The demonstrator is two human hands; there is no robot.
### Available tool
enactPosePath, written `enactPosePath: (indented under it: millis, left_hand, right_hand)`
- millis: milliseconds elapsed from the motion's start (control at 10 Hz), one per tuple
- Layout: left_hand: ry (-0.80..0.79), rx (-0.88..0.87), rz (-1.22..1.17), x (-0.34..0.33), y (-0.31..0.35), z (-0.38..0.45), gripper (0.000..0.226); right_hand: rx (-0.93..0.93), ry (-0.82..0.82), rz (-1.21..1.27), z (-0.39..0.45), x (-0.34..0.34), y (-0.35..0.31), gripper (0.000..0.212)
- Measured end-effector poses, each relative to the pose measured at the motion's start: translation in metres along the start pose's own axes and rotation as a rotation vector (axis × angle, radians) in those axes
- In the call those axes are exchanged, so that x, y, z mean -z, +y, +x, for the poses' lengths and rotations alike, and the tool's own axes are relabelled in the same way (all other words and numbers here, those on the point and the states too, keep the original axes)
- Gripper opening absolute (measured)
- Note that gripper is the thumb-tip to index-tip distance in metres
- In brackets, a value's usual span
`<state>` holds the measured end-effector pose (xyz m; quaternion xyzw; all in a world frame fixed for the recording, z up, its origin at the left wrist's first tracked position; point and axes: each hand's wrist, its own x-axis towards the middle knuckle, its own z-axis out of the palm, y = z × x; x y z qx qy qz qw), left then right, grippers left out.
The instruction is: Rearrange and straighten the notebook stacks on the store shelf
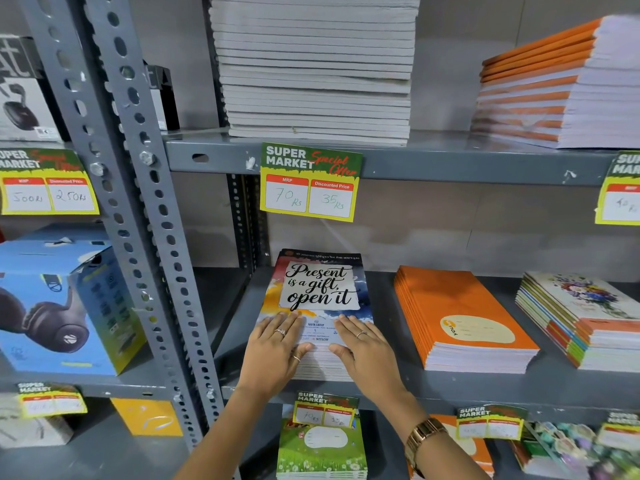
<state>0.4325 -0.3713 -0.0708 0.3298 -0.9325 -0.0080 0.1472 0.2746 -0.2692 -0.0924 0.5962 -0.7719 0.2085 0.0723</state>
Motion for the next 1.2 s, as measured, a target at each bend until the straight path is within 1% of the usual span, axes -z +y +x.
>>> enactPosePath:
  millis: [300,400,600,700,800,900,1000,1100,1200]
  left_hand:
    - [-0.011,0.004,0.016,0.004,0.002,-0.002,0.084]
    - [0.013,0.008,0.019,0.002,0.003,-0.002,0.084]
    - [0.028,0.022,0.019,-0.001,0.005,-0.003,0.084]
    - [0.031,0.038,0.016,-0.002,0.009,-0.005,0.087]
    - [0.06,0.032,-0.005,-0.01,0.015,-0.005,0.097]
    - [0.057,0.053,-0.025,-0.023,0.035,-0.007,0.077]
    - [0.064,0.061,-0.045,-0.028,0.064,-0.008,0.054]
    - [0.208,0.069,-0.06,-0.022,0.105,-0.006,0.045]
    - [0.285,0.057,-0.054,-0.01,0.145,-0.002,0.062]
  right_hand:
    - [-0.019,-0.063,-0.039,0.002,0.0,0.002,0.055]
    - [-0.021,-0.061,-0.014,0.002,0.001,0.001,0.055]
    - [0.014,-0.117,-0.074,0.0,0.004,0.001,0.054]
    - [0.057,-0.145,-0.093,-0.002,0.01,0.006,0.054]
    - [0.076,-0.144,-0.094,-0.008,0.015,0.009,0.056]
    - [0.043,-0.1,-0.065,-0.021,0.021,0.02,0.056]
    - [0.028,-0.021,-0.069,-0.037,0.036,0.035,0.056]
    - [0.052,0.196,-0.2,-0.058,0.06,0.061,0.053]
    - [0.035,0.233,-0.13,-0.075,0.077,0.09,0.045]
